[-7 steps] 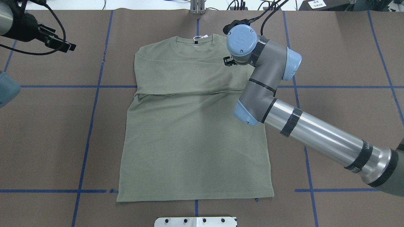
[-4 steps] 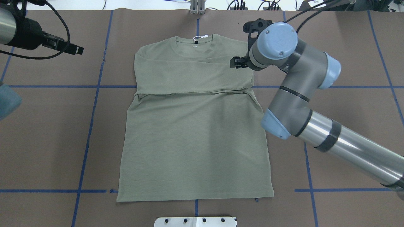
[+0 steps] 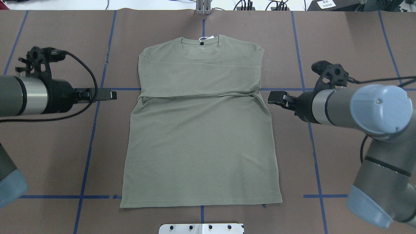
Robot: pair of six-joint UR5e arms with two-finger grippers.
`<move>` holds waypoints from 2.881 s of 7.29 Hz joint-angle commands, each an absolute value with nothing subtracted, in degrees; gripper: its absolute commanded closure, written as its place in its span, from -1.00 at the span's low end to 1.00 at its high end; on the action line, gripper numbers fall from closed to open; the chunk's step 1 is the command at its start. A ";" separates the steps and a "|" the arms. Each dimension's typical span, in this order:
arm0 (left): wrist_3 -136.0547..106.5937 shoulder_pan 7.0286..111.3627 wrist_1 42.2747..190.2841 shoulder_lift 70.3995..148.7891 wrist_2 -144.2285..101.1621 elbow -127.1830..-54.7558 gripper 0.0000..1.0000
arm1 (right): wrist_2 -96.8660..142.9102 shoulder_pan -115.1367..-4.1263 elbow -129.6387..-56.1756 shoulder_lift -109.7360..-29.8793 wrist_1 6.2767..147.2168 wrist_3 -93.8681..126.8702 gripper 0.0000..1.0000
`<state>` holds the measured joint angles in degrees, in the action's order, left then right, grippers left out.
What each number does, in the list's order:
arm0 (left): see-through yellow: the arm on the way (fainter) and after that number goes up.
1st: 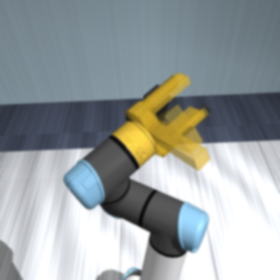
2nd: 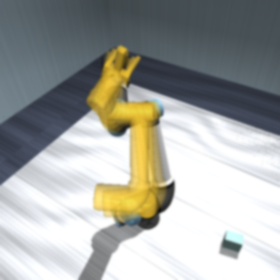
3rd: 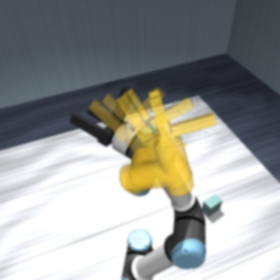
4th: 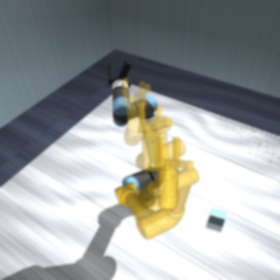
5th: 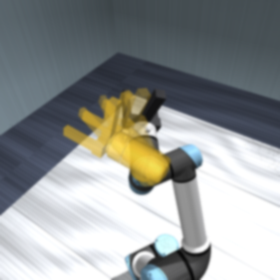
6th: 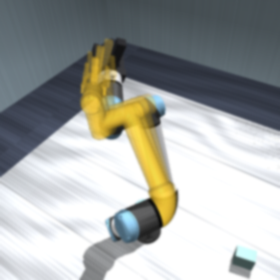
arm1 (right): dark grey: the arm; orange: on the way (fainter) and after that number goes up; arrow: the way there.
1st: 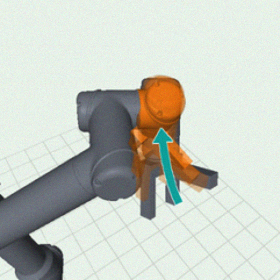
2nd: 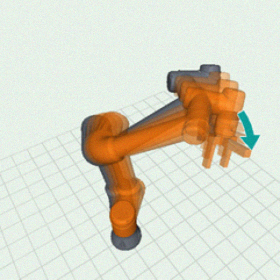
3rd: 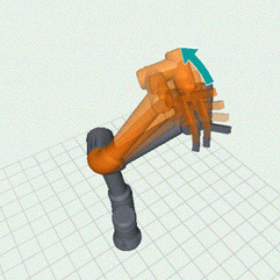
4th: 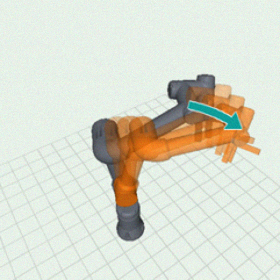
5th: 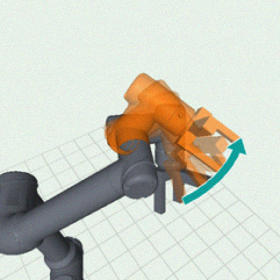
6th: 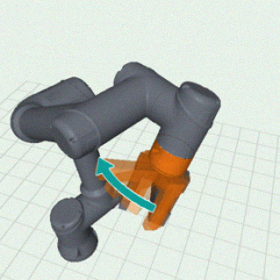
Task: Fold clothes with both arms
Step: 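Move both grippers to the shirt's side edges and down toward the hem, then hold both grippers at the hem corners nearest the robot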
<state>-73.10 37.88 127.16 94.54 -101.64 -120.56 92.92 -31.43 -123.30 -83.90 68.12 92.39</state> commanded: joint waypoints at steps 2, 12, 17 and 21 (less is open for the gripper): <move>-90.91 18.96 132.36 88.08 -84.69 -122.86 -1.00 | 75.38 -14.47 -127.78 -99.38 57.66 108.93 -0.99; -113.73 -1.49 131.84 83.67 -68.47 -117.87 -0.50 | 59.69 -0.01 -130.87 -102.48 59.77 121.99 -0.95; -113.82 -2.02 131.84 85.51 -68.38 -116.81 -0.48 | 59.59 0.35 -130.61 -102.48 59.77 121.99 -0.95; -113.29 -2.11 131.84 85.52 -68.55 -116.01 -0.48 | 59.59 0.35 -130.61 -102.57 59.77 121.99 -0.95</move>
<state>-113.46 -2.08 131.84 85.52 -68.46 -115.94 59.58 0.35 -130.61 -102.56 59.77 121.99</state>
